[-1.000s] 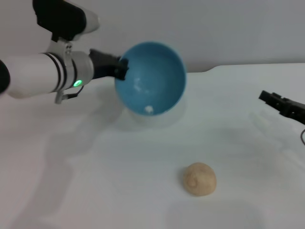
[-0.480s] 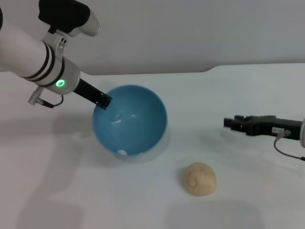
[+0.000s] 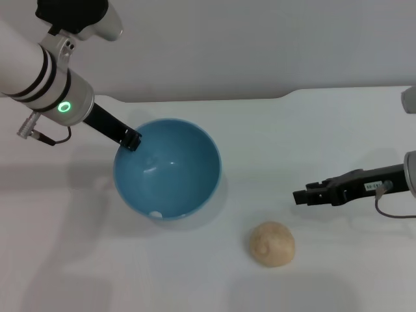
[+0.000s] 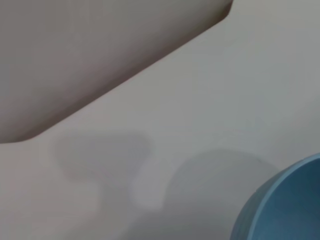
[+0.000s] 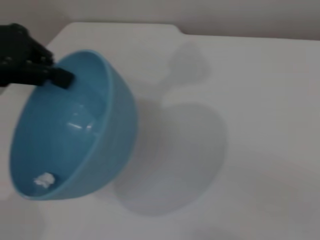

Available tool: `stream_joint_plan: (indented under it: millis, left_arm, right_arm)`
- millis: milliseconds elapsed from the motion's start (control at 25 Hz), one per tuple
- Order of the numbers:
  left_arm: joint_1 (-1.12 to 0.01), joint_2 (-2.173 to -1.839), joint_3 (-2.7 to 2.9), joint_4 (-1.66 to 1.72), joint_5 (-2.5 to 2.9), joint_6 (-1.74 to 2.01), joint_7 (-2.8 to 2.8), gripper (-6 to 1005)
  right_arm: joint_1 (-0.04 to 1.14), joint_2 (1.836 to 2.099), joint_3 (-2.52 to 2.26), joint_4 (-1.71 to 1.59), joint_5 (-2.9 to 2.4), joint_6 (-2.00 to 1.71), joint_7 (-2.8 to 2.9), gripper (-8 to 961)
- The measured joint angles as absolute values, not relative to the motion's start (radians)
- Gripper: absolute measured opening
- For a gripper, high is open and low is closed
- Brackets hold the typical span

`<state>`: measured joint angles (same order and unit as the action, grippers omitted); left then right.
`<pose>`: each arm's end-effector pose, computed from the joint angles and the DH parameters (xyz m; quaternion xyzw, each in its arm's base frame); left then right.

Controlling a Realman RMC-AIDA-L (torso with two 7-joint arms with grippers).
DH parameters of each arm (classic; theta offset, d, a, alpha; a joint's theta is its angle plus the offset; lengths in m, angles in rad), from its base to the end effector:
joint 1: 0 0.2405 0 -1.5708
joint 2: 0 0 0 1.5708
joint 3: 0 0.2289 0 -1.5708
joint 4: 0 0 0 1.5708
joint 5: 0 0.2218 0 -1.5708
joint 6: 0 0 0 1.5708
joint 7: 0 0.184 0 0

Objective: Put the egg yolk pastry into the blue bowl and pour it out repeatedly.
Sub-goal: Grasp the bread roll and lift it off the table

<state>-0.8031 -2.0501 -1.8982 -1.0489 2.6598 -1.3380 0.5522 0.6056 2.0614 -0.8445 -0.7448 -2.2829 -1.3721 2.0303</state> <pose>-0.1759 0.4251 -0.0161 -0.8902 -0.3587 0.1396 0.2438 0.2555 0.3675 -0.0327 -0.8908 0.4318 0.0701 0.1231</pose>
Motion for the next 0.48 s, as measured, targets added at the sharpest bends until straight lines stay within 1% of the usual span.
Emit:
stream_joint_plan:
  millis: [480]
  left_arm:
    - [-0.819, -2.057, -1.878, -1.052, 2.653, -1.358, 0.552, 13]
  right_arm:
    - [0.65, 2.064, -1.035, -0.732, -2.287, -1.379, 2.14, 333]
